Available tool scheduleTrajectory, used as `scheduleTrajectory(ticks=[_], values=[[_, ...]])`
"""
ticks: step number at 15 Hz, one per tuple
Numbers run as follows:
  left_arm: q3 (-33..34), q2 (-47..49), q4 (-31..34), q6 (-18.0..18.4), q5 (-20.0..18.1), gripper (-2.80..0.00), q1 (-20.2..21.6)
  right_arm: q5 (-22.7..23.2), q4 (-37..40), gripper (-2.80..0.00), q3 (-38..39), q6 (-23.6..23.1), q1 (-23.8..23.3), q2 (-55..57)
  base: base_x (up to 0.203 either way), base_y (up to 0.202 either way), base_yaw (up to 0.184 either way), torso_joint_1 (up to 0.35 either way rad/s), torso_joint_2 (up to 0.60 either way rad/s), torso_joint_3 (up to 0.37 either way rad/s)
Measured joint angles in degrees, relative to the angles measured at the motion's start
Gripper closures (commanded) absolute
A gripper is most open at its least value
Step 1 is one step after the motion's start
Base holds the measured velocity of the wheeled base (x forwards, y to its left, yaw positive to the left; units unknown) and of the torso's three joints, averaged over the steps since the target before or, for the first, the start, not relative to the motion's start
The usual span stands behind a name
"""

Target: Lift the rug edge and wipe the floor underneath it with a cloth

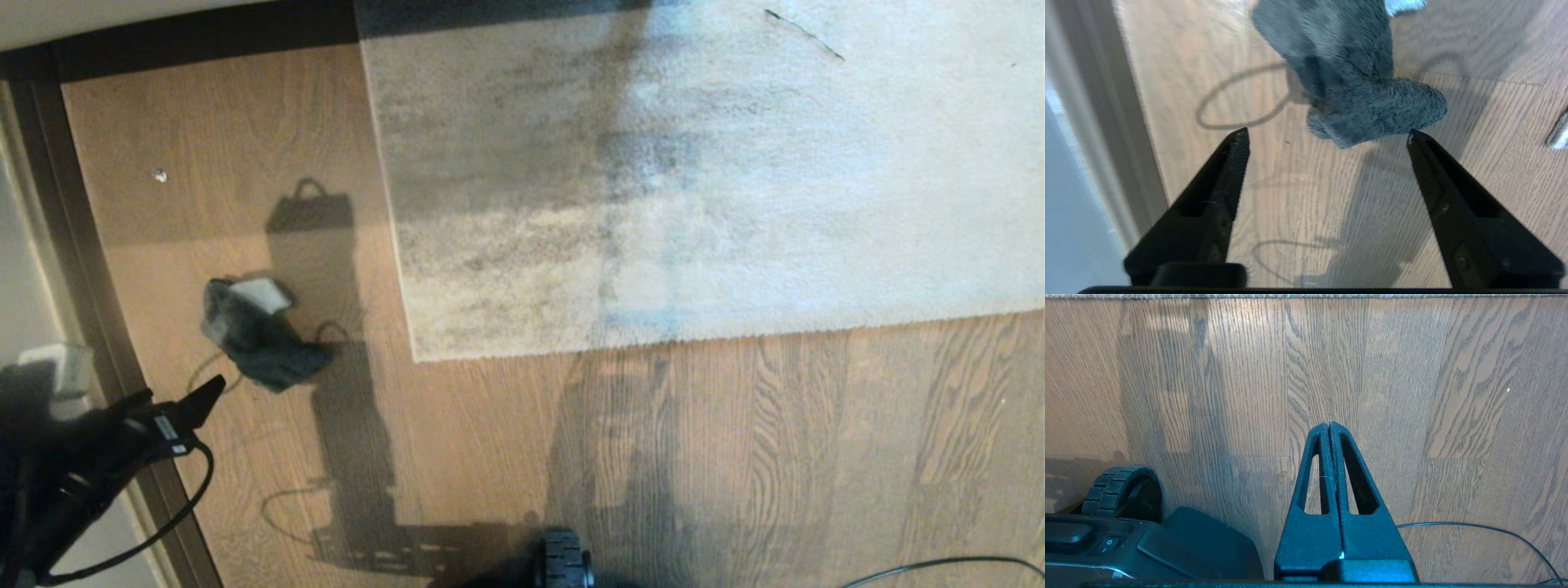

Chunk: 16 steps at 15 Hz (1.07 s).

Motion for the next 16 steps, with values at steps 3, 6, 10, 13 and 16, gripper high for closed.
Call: scheduleTrajectory(ticks=[3, 6, 10, 13, 16], values=[[2.7, -5.0, 0.0, 0.0, 0.5, -2.80, 1.2, 0.0, 0.0, 0.00, 0.0, 0.0, 0.0, 0.0, 0.000, 0.000, 0.000, 0.000, 0.00, 0.000], [3.8, -11.6, 0.0, -0.1, 1.0, -2.80, 2.2, 0.0, 0.0, 0.00, 0.0, 0.0, 0.0, 0.0, 0.000, 0.000, 0.000, 0.000, 0.00, 0.000], [4.1, -22.7, 8.8, -0.1, 1.2, -2.80, 3.7, 0.0, 0.0, 0.00, 0.0, 0.0, 0.0, 0.0, 0.000, 0.000, 0.000, 0.000, 0.00, 0.000], [4.1, -33.9, 20.9, -0.6, 1.0, 0.00, 4.2, 0.0, 0.0, 0.00, 0.0, 0.0, 0.0, 0.0, 0.000, 0.000, 0.000, 0.000, 0.00, 0.000], [4.1, -45.9, 34.4, -0.8, 0.7, 0.00, 4.3, 0.0, 0.0, 0.00, 0.0, 0.0, 0.0, 0.0, 0.000, 0.000, 0.000, 0.000, 0.00, 0.000]])
